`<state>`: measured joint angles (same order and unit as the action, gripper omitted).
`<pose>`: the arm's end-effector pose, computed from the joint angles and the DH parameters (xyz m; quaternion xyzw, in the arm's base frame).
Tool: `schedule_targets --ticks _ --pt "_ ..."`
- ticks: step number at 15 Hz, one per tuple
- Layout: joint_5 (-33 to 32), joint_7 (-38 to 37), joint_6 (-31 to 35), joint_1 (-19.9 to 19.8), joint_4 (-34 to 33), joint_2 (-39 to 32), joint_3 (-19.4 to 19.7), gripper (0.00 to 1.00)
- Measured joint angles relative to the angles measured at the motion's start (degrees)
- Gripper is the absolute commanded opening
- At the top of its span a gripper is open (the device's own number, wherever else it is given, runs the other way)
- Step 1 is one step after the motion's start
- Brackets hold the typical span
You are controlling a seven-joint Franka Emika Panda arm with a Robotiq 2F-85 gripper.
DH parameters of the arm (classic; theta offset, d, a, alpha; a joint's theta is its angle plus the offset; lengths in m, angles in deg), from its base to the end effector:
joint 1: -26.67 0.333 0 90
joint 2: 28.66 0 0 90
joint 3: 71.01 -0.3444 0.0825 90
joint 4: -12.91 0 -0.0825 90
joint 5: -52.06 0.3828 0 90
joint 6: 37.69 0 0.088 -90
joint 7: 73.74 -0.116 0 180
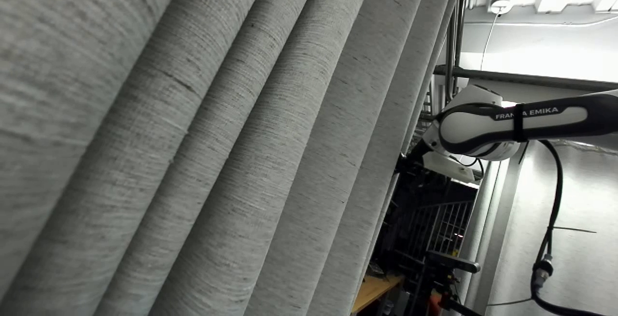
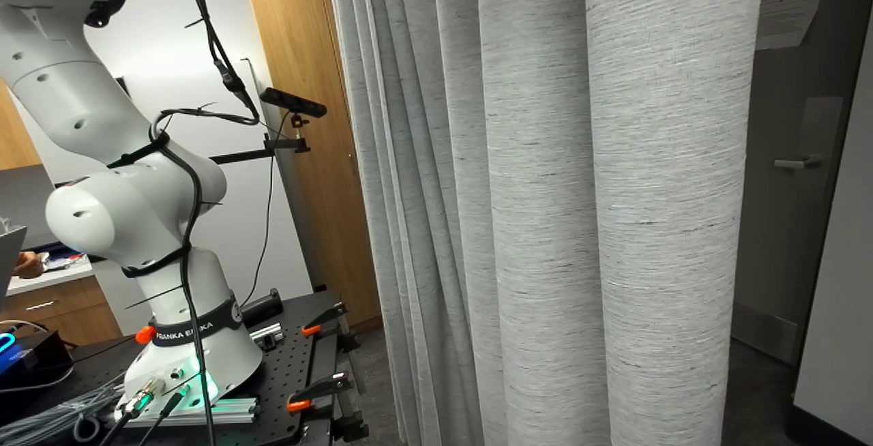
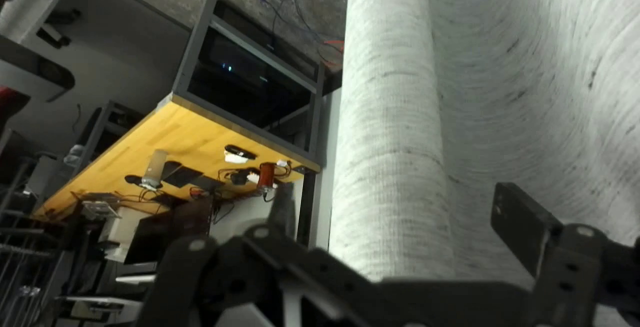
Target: Slide the curtain to the left
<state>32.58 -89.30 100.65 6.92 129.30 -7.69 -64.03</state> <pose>0.4279 -0.2335 0.7040 0.8847 -0.2644 0.3472 0.1639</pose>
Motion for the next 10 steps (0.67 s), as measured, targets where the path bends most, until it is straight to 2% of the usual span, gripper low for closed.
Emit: schedule_targets --ticks 10 --pt "-6.61 -5.23 14.09 -3.15 -1.33 -1.56 -0.38 1.0"
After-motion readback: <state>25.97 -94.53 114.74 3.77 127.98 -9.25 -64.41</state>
